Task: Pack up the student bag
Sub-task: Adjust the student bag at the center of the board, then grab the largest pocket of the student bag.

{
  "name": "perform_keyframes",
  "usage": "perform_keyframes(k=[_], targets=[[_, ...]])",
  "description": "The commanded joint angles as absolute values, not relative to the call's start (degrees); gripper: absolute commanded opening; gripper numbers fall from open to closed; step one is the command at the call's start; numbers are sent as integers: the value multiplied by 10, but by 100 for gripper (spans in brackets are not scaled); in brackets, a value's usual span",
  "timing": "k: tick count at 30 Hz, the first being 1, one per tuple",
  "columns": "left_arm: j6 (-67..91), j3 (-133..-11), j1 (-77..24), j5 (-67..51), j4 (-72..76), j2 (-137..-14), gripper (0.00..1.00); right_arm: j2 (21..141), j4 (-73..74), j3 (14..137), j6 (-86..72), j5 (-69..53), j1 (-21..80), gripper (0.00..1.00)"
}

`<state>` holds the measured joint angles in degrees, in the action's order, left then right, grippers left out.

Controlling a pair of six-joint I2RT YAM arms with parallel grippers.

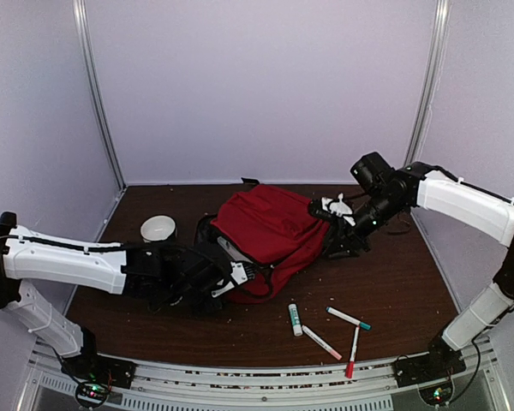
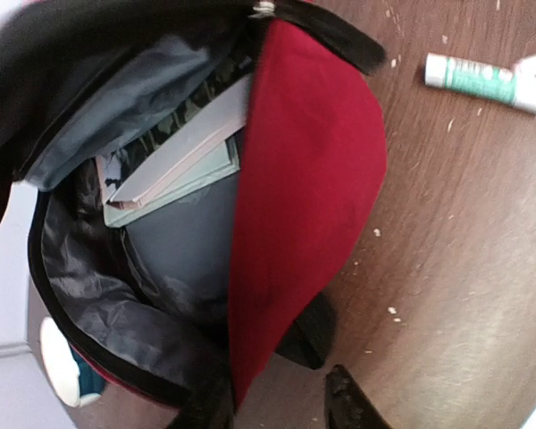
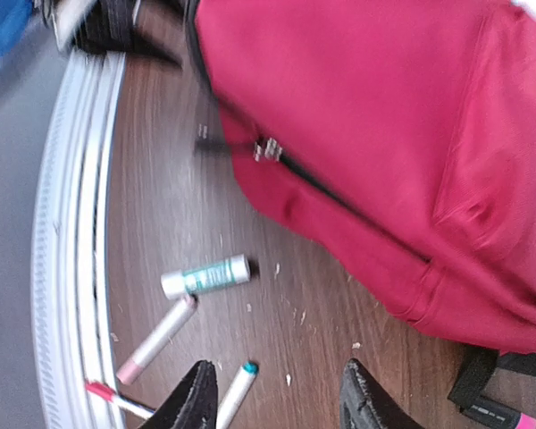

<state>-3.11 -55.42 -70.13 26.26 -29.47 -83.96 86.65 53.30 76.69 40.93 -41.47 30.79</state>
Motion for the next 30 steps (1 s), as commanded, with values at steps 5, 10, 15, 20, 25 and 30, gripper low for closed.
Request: perform_keyframes(k=[5, 10, 15, 20, 25, 30], targets=[[187, -573, -711, 140, -234, -772, 43, 868, 441, 713, 516, -359, 322, 42], [263, -656, -721, 170, -248, -840, 43, 879, 419, 722, 476, -373, 338, 40], [276, -696, -732, 193, -248, -893, 39, 868, 417, 706, 468, -386, 337, 39], [263, -723, -736, 192, -255, -929, 39, 856, 412, 691, 451, -389, 337, 38], [256, -777, -740, 188, -291, -989, 38, 855, 410, 691, 442, -392, 337, 38], [278, -829, -741, 236, -336, -1031, 35, 852, 415, 691, 437, -401, 337, 38]])
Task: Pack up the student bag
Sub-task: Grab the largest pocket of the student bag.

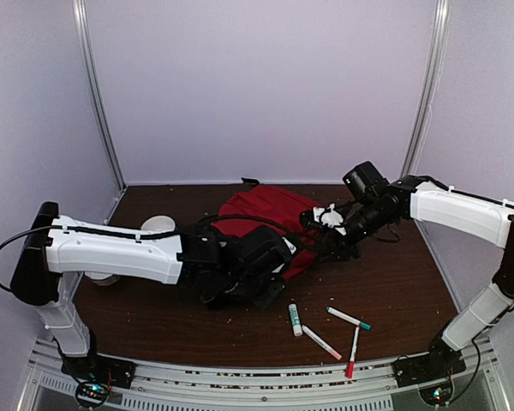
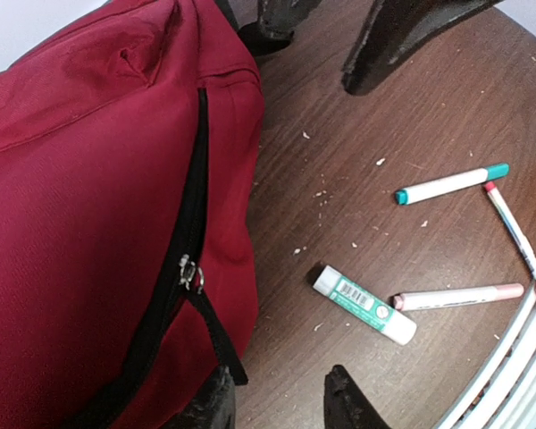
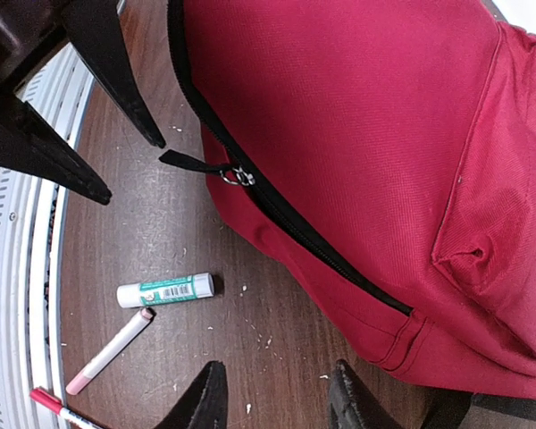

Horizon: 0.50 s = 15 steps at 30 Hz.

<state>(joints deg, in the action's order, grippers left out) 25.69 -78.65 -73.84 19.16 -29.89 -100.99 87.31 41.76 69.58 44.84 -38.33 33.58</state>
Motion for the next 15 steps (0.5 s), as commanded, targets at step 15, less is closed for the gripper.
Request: perform_keyframes(k=[15], targets=[[306, -867, -741, 252, -351, -1092, 29, 851, 422, 692, 436, -417, 333, 38]])
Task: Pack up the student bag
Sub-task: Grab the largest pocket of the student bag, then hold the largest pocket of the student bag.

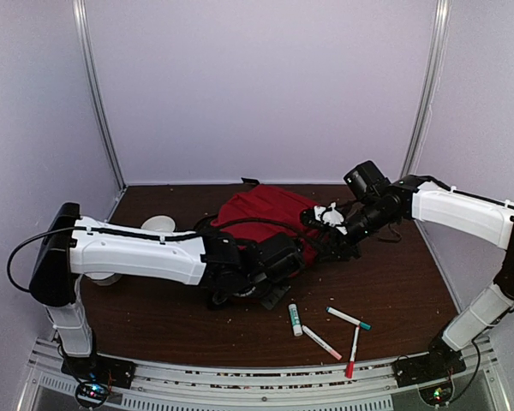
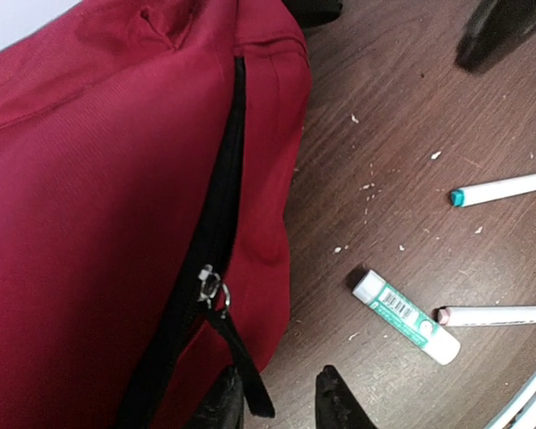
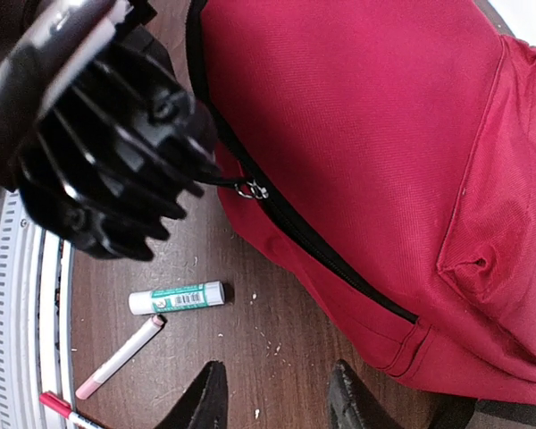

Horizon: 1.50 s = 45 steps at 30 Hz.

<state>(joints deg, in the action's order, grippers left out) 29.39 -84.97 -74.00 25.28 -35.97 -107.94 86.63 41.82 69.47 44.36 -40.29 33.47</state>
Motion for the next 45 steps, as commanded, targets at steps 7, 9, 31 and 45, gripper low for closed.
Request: perform_keyframes(k=[7, 9, 31, 45], targets=[[312, -875, -739, 267, -353, -1109, 26, 852, 424, 691, 436, -418, 329, 38], [319, -880, -736, 273, -361, -1112, 25, 852, 425, 692, 436, -419, 328, 38], [273, -854, -704, 248, -337, -1073, 0, 846, 431, 682, 442, -444, 304, 41], [269, -653, -609, -12, -100, -941, 0, 837, 261, 618, 460, -379, 351, 50]])
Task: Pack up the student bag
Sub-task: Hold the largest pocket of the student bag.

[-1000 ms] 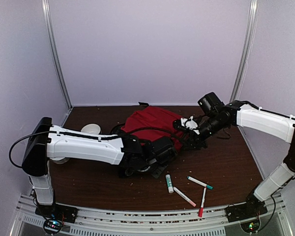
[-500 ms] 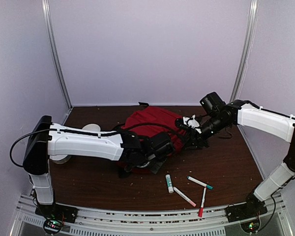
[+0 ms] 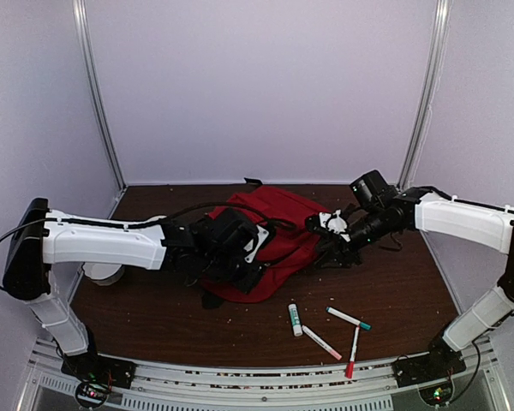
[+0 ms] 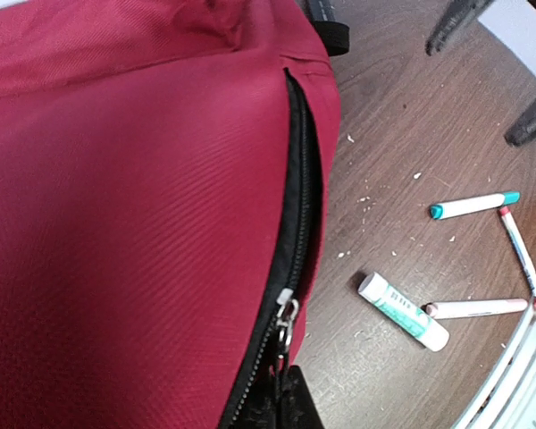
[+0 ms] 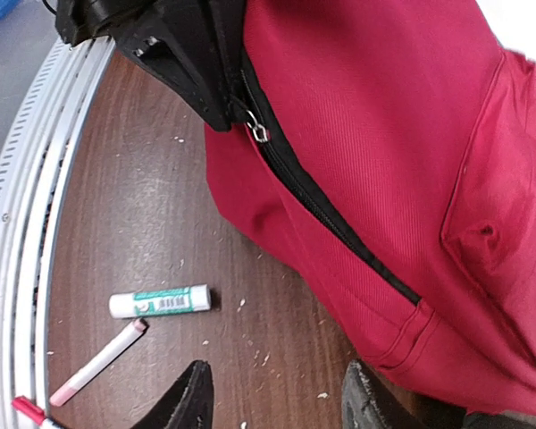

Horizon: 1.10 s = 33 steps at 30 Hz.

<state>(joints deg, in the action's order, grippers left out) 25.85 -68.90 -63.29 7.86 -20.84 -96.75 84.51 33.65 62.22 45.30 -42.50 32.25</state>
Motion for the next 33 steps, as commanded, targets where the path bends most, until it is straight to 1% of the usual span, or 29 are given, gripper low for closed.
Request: perform_keyframes(k=[1, 7, 11, 15, 18, 23, 25, 30, 32, 33], targets=[[269, -649, -604, -26, -92, -940, 0, 841, 244, 620, 461, -364, 361, 50], [255, -662, -594, -72, -99, -946, 0, 878, 149, 631, 456, -296, 414, 52], [255, -662, -594, -79, -111, -936, 0, 912, 139, 648, 478, -275, 434, 55], [257, -664, -591, -91, -120, -930, 0, 928, 114, 639, 500, -247, 450, 61], [262, -663, -588, -94, -120, -926, 0, 941, 110, 639, 508, -238, 459, 62], [262, -660, -586, -91, -123, -920, 0, 947, 77, 622, 508, -196, 470, 51], [261, -657, -586, -90, -125, -918, 0, 946, 71, 616, 513, -180, 471, 37], [260, -649, -581, -85, -134, -911, 0, 943, 85, 607, 544, -163, 472, 14], [258, -645, -579, -80, -144, -907, 0, 940, 94, 599, 557, -154, 471, 1], [256, -643, -577, -77, -150, -905, 0, 937, 101, 596, 565, -150, 471, 0]])
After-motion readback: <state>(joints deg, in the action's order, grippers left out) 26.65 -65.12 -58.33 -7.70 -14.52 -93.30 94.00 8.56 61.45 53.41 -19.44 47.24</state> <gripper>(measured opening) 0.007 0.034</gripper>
